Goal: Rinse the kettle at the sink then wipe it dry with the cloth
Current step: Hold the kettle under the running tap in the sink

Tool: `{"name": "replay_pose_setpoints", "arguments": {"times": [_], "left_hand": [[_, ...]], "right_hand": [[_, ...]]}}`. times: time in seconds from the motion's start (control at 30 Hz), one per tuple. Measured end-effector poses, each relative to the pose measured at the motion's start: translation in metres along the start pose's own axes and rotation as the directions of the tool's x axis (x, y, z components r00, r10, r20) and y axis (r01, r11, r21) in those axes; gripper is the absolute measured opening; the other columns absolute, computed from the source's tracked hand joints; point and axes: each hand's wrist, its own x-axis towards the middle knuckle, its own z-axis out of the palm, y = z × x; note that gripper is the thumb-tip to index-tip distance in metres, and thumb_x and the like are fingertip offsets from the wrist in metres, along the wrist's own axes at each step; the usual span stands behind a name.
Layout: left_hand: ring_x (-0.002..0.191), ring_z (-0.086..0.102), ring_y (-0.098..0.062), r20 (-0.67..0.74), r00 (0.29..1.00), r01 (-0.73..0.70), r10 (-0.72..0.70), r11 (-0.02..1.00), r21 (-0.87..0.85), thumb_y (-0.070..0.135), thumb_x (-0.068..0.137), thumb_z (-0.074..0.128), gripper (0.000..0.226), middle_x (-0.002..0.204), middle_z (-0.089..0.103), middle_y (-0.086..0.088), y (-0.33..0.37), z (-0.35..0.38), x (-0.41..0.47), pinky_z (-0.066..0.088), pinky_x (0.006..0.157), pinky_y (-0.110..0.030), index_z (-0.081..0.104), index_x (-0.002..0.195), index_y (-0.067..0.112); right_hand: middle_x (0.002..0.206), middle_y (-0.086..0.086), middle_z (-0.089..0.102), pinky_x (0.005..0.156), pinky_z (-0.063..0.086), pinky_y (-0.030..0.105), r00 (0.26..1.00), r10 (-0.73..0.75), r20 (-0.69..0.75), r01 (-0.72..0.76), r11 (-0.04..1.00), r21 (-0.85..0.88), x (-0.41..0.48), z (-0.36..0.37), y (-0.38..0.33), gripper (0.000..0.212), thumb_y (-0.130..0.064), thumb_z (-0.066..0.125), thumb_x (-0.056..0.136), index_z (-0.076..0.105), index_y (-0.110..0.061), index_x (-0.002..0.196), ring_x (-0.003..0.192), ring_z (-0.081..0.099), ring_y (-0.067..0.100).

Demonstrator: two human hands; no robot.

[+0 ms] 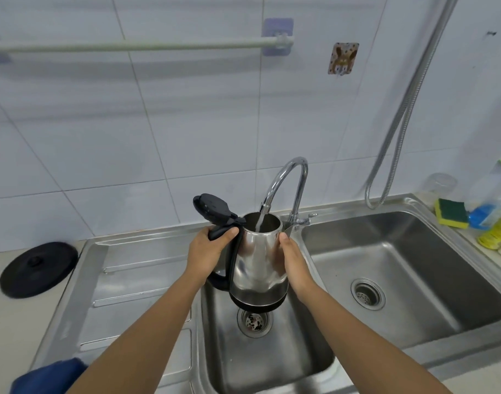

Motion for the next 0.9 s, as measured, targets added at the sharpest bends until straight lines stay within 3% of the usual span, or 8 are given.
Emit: {"name": "replay_pose_setpoints", "arguments": {"times": [0.17,0.33,0.53,0.63,0.9], "left_hand": [[0.089,0.064,-0.005,0.03,1.0,0.004,-0.004,1.0,-0.001,0.07,0.061,0.072,0.055,0.094,0.071,0.013,0.003,-0.001,0.004,0.046,0.069,-0.025,0.065,0.097,0.029],[0.088,0.063,-0.004,0.04,0.999,0.009,-0.008,1.0,-0.009,0.067,0.063,0.072,0.049,0.092,0.071,0.014,-0.006,-0.004,0.011,0.044,0.067,-0.022,0.064,0.095,0.031],[0.091,0.063,-0.003,0.064,0.998,0.007,-0.007,1.0,0.002,0.064,0.064,0.074,0.049,0.096,0.071,0.015,-0.014,-0.008,0.021,0.046,0.072,-0.022,0.064,0.098,0.031],[0.091,0.063,-0.002,0.073,0.997,0.007,-0.007,1.0,0.004,0.06,0.068,0.075,0.04,0.096,0.07,0.015,-0.018,-0.006,0.023,0.046,0.073,-0.023,0.063,0.095,0.034],[0.09,0.063,-0.002,0.06,0.998,0.007,-0.005,1.0,-0.03,0.054,0.072,0.077,0.035,0.095,0.071,0.015,-0.02,-0.005,0.018,0.044,0.07,-0.021,0.065,0.096,0.031]], "right_hand": [[0.118,-0.013,0.068,0.093,0.041,0.022,0.999,0.011,-0.037,-0.01,0.999,0.045,0.003,0.0,0.001,0.084,-0.085,0.043,0.069,0.063,-0.025,0.126,0.113,0.06,0.003],[0.112,-0.017,0.07,0.085,0.04,0.018,0.997,0.018,-0.08,-0.013,0.998,0.063,0.01,0.01,0.006,0.078,-0.082,0.045,0.069,0.066,-0.029,0.122,0.11,0.06,0.0],[0.12,-0.003,0.071,0.111,0.04,0.039,0.997,0.018,-0.077,-0.013,0.998,0.064,0.014,0.019,0.016,0.076,-0.079,0.044,0.072,0.066,-0.022,0.118,0.117,0.062,0.014],[0.122,-0.004,0.07,0.112,0.039,0.041,0.997,0.015,-0.081,-0.01,0.998,0.064,0.012,0.018,0.017,0.081,-0.08,0.043,0.072,0.064,-0.022,0.126,0.119,0.061,0.012],[0.117,-0.009,0.073,0.107,0.043,0.035,0.996,0.006,-0.087,-0.001,0.998,0.059,0.013,0.016,0.018,0.077,-0.079,0.045,0.074,0.065,-0.023,0.123,0.113,0.064,0.008]]}}
